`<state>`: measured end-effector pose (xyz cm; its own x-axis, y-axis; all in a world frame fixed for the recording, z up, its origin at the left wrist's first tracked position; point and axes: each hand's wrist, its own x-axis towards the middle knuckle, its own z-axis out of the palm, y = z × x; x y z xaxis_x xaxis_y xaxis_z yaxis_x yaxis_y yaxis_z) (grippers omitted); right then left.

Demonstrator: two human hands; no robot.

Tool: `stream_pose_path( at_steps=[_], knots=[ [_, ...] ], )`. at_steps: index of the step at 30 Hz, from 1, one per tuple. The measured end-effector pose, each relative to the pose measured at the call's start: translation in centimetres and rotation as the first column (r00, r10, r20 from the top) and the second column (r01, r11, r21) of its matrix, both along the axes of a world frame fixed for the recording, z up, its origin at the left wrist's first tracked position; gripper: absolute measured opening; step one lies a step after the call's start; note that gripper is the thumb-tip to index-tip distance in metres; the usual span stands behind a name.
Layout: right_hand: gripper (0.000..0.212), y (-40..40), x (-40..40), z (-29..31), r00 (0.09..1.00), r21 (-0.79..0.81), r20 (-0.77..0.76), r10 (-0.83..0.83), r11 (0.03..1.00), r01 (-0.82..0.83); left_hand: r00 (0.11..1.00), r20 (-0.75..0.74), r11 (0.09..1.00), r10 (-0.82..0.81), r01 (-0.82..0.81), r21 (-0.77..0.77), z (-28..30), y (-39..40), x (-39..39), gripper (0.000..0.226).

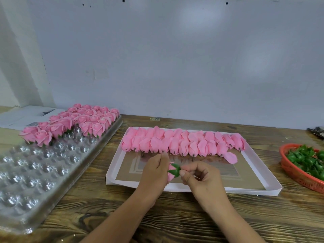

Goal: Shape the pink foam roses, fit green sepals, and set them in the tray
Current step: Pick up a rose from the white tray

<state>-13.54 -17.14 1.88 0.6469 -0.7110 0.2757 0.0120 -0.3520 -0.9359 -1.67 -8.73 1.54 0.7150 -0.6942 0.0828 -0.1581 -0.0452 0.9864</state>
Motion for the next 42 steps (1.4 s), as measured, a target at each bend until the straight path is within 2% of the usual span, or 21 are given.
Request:
stream_pose_path(
  at_steps=[3,6,10,13,15,18,20,24,27,31,39,42],
  knots=[
    [0.037,-0.1,-0.1,-0.1,1.0,0.004,-0.016,0.002,1.0,-0.002,1.0,0.028,1.0,0.006,-0.006,0.008,-0.1,0.0,0.0,0.042],
    [0.024,-0.3,0.0,0.1,1.0,0.028,0.013,0.006,1.0,-0.006,1.0,-0.001,1.0,-0.008,0.008,-0.006,0.3,-0.1,0.0,0.041],
    [0.019,-0.6,0.0,0.4,0.976,0.314,0.218,-0.015,0.948,-0.056,0.99,-0.068,0.983,-0.121,0.11,-0.147,1.4,0.1,0.1,0.032],
    [0.019,-0.9,-0.2,0.3,0.975,0.436,0.222,-0.006,0.895,-0.094,0.989,0.018,0.975,-0.146,0.147,-0.164,1.5,0.4,0.5,0.019],
    [0.025,-0.8,0.0,0.3,0.988,0.363,0.152,0.01,0.929,-0.065,0.989,0.081,0.983,-0.123,0.132,-0.129,1.3,0.4,0.5,0.012],
    [0.038,-0.4,0.1,0.1,0.998,0.001,-0.028,0.048,0.999,-0.048,0.967,0.226,0.986,-0.116,0.139,-0.089,1.0,0.3,0.3,0.017],
    [0.035,-0.1,0.0,0.0,0.992,-0.123,-0.103,0.072,0.989,-0.084,0.944,0.3,0.985,-0.139,0.164,-0.058,0.9,0.4,-0.1,0.028],
    [0.033,-0.1,-0.3,0.5,0.99,-0.01,-0.021,0.141,0.99,-0.141,0.931,0.34,0.985,-0.13,0.16,-0.06,0.5,0.3,0.0,0.051],
    [0.026,0.0,-0.4,0.9,0.977,0.043,0.032,0.211,0.976,-0.212,0.943,0.278,0.977,-0.185,0.208,-0.054,0.5,0.2,0.4,0.048],
    [0.027,0.2,-0.2,0.4,0.976,-0.006,-0.004,0.217,0.976,-0.217,0.948,0.238,0.967,-0.211,0.239,-0.091,1.0,0.4,0.3,0.036],
    [0.026,0.2,-0.4,0.5,0.959,-0.082,-0.09,0.267,0.958,-0.275,0.946,0.276,0.968,-0.167,0.211,-0.136,1.1,0.4,0.4,0.056],
    [0.021,0.2,-0.5,0.3,0.942,-0.156,-0.182,0.282,0.938,-0.311,0.925,0.324,0.945,-0.199,0.269,-0.184,1.4,0.7,0.2,0.041]
  ],
)
